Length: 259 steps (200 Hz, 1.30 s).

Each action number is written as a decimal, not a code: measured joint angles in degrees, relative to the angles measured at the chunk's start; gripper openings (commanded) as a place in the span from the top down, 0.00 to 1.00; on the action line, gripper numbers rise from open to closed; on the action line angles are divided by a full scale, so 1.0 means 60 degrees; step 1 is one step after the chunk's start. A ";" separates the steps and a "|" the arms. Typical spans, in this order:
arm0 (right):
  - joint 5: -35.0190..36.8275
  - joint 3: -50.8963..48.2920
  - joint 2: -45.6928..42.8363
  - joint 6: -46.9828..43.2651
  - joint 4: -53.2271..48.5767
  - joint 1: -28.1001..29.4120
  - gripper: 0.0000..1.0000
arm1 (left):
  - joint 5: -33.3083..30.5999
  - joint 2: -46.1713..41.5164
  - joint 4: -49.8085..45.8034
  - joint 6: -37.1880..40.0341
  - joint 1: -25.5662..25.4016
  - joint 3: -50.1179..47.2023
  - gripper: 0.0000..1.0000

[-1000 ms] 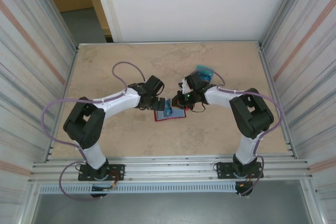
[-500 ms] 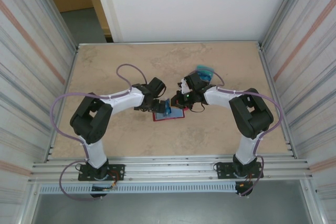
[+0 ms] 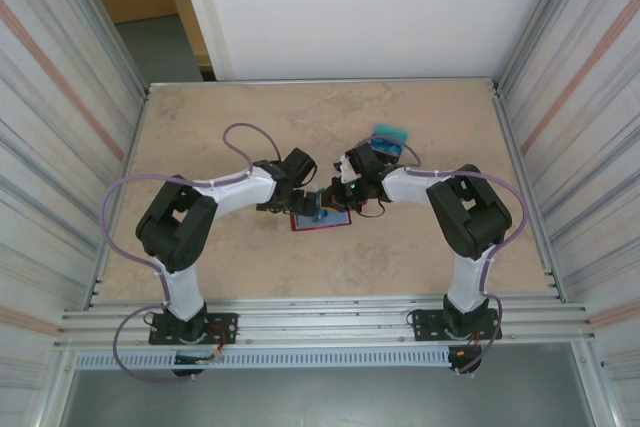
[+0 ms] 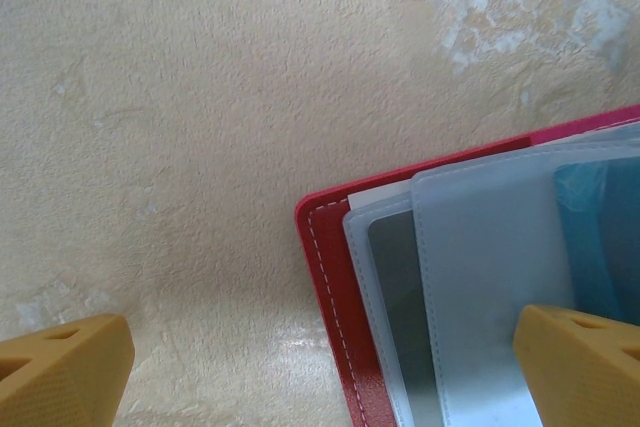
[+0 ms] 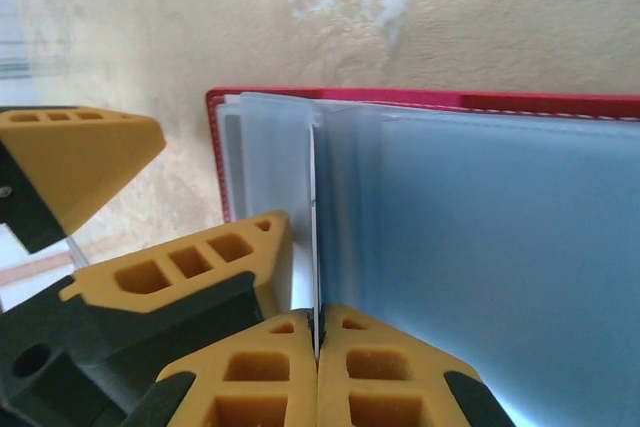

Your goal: Take the credit cards out of the card holder

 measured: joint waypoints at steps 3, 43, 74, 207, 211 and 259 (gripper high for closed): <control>0.0055 0.0044 -0.0004 -0.0040 -0.0080 0.0000 1.00 | 0.0000 0.0000 0.0000 0.0000 0.0000 -0.0004 0.01; 0.0805 0.0583 -0.0397 -0.0747 -0.1373 0.0011 1.00 | 0.0004 -0.0062 0.0135 0.0000 0.0076 -0.0091 0.01; 0.1643 0.1191 -0.1093 -0.1672 -0.2841 -0.0299 1.00 | 0.0000 -0.0062 0.0146 0.0058 0.0299 -0.0091 0.01; 0.3464 0.6069 -0.0484 -0.8918 -0.7005 -0.2943 1.00 | -0.0142 -0.0718 -0.0306 0.0583 0.0594 0.0255 0.01; 0.3504 0.6087 -0.0452 -0.9111 -0.7045 -0.2951 1.00 | -0.0142 -0.0849 -0.0328 0.0583 0.0594 0.0251 0.01; 0.4288 0.6218 0.0026 -1.1282 -0.7180 -0.2991 1.00 | -0.0160 -0.2422 -0.0361 0.0568 0.0594 0.0062 0.01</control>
